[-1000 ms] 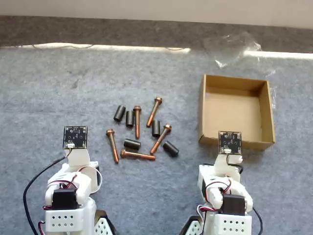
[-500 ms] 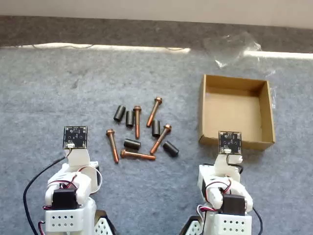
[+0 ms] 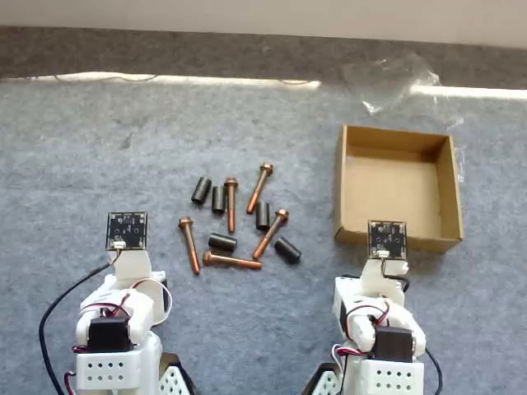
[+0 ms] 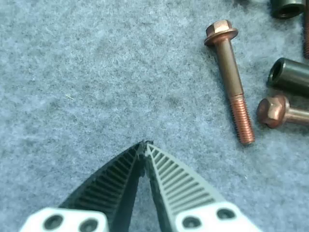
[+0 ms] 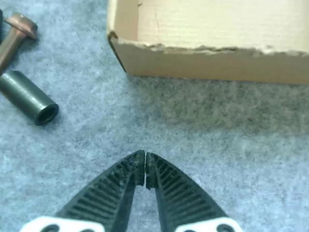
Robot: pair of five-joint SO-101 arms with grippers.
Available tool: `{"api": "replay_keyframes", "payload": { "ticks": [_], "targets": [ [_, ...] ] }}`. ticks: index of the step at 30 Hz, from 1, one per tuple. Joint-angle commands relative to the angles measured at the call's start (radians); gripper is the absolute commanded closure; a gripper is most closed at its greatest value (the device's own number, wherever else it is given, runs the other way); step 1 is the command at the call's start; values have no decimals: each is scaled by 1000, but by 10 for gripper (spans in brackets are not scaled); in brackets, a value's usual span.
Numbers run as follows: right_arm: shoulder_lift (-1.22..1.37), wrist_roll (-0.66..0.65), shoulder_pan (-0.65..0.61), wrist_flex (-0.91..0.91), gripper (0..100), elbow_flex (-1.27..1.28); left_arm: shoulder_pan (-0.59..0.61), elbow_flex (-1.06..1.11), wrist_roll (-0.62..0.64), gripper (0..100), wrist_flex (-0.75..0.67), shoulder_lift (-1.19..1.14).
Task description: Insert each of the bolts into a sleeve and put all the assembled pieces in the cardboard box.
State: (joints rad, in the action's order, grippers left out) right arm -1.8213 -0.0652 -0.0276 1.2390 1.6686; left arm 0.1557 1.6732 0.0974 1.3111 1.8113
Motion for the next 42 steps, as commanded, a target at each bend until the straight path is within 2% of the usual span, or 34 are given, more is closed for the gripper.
{"api": "replay_keyframes", "payload": {
  "ticks": [1,37,42],
  "targets": [
    [-10,3,13,4,993,140,13,22,5,994,8,8],
    [-10,0,8,-5,992,139,13,22,5,994,8,8],
    [-10,-35,13,-104,992,139,13,22,5,994,8,8]
  ]
}}
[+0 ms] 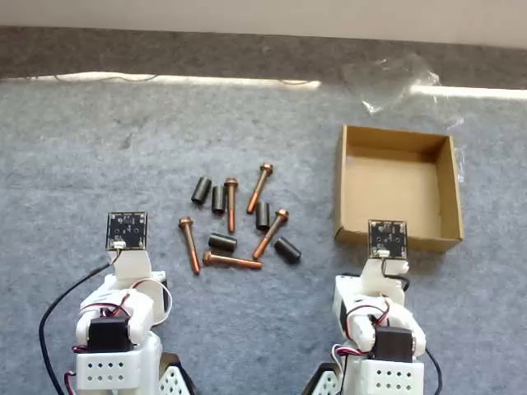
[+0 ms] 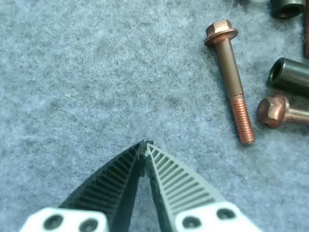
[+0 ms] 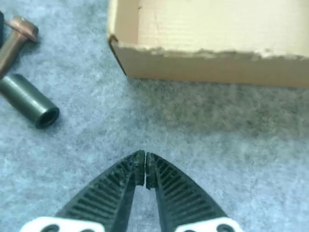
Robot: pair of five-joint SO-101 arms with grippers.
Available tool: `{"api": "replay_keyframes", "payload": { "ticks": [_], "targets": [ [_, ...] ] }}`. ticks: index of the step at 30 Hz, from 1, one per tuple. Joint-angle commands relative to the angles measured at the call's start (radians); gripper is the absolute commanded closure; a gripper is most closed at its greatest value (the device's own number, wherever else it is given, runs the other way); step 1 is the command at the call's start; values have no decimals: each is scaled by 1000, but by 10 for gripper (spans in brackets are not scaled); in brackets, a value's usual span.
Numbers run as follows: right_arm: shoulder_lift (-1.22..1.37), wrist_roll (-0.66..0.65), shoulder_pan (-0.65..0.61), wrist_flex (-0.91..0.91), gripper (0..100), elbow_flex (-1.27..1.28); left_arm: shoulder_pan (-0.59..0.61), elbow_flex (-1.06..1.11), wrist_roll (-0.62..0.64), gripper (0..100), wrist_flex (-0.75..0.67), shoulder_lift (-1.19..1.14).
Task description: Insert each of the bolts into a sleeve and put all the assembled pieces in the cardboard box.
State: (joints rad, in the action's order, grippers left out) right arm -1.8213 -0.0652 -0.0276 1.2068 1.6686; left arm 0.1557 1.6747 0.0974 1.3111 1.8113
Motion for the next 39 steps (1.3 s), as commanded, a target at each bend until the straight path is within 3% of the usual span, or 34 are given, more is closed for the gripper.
{"api": "replay_keyframes", "payload": {
  "ticks": [1,6,20,25,31,39],
  "targets": [
    [-10,-84,13,-90,992,137,13,21,5,994,8,8],
    [-10,-304,15,-113,992,31,13,21,5,994,8,8],
    [2,-316,15,124,990,-549,15,21,5,993,2,10],
    [36,-316,16,229,914,-714,84,5,-3,992,-15,12],
    [363,-310,99,283,897,-967,205,-105,-356,992,-175,12],
    [779,-308,107,285,896,-1185,202,-303,-373,992,-78,4]
  ]
}}
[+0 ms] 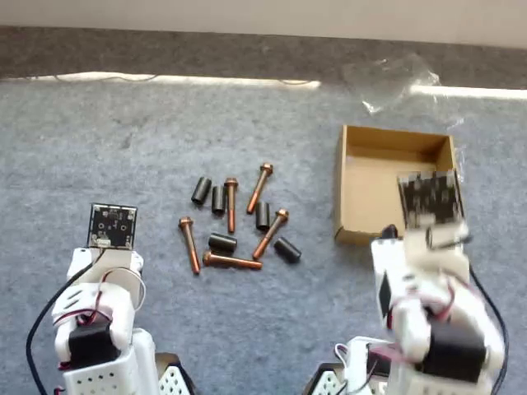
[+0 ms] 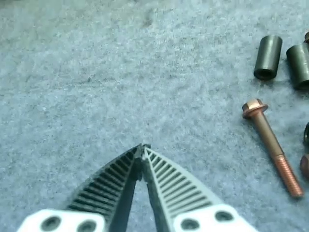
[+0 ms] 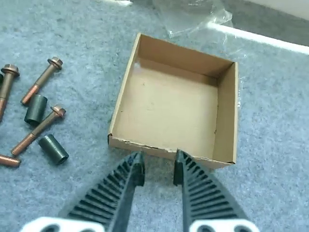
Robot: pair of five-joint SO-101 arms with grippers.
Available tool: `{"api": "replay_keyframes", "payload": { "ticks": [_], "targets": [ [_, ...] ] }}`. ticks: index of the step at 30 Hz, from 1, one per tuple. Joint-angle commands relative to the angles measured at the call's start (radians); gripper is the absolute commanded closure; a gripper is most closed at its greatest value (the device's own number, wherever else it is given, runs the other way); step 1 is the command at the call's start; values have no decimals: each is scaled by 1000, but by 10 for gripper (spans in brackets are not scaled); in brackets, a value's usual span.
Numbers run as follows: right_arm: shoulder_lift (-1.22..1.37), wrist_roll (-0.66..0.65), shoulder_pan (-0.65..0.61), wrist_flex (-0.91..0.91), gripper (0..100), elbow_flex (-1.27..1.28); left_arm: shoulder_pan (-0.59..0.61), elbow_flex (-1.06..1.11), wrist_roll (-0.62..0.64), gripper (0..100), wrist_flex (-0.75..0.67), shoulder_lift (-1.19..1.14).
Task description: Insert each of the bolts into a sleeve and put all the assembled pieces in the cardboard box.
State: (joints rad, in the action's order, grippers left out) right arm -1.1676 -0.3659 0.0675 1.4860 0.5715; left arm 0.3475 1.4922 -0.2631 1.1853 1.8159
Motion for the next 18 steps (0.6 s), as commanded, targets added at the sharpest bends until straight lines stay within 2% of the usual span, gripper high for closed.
{"api": "replay_keyframes", "payload": {
  "ticks": [1,7,13,18],
  "targets": [
    [160,-8,12,5,896,-105,10,-133,-12,992,52,-1],
    [335,-8,-19,51,896,-257,-16,-237,-49,992,55,-171],
    [513,-8,-156,246,896,-518,-85,-460,-49,992,55,-524],
    [656,-8,-265,268,892,-627,-156,-568,20,992,49,-822]
  ]
}}
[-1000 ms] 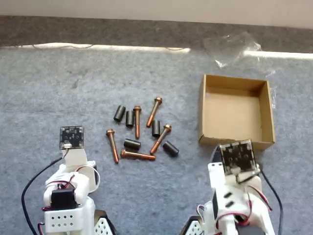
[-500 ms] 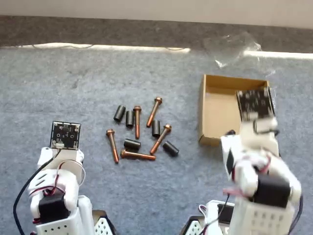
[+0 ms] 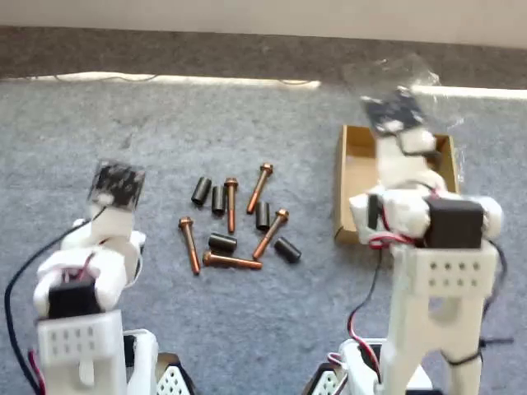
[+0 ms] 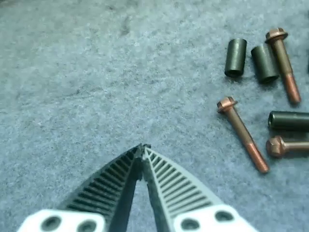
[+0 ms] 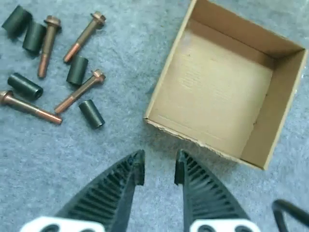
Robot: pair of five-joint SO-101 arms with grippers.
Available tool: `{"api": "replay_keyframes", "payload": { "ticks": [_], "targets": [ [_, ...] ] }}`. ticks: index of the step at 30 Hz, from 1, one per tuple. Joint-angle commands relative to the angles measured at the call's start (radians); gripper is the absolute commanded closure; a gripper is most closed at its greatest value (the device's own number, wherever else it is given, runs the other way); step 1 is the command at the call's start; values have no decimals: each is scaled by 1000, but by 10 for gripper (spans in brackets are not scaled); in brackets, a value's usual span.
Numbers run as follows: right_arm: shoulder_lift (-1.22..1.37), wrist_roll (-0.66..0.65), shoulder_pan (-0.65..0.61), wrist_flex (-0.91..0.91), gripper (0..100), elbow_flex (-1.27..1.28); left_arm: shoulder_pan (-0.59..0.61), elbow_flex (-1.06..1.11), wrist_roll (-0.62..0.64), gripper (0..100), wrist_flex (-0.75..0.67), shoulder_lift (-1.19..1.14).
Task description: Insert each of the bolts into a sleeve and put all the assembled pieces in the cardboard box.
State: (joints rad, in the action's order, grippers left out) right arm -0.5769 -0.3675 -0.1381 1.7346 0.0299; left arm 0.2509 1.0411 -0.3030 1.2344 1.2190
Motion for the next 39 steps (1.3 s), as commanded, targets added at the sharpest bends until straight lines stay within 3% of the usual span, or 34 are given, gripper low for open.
{"api": "replay_keyframes", "payload": {
  "ticks": [1,7,12,16,25,39],
  "targets": [
    [99,-6,-73,19,892,-88,-70,-139,80,992,-2,-278],
    [332,-15,-150,24,886,-96,-137,-275,199,992,-2,-556],
    [470,-137,-231,24,769,-96,-137,-303,281,992,-58,-742],
    [481,-224,-245,19,760,-90,-130,-303,287,992,-118,-835],
    [481,-334,-294,-88,760,-8,-84,-303,287,992,-144,-891],
    [430,-368,-315,-496,760,410,44,-243,288,992,-259,-891]
  ]
}}
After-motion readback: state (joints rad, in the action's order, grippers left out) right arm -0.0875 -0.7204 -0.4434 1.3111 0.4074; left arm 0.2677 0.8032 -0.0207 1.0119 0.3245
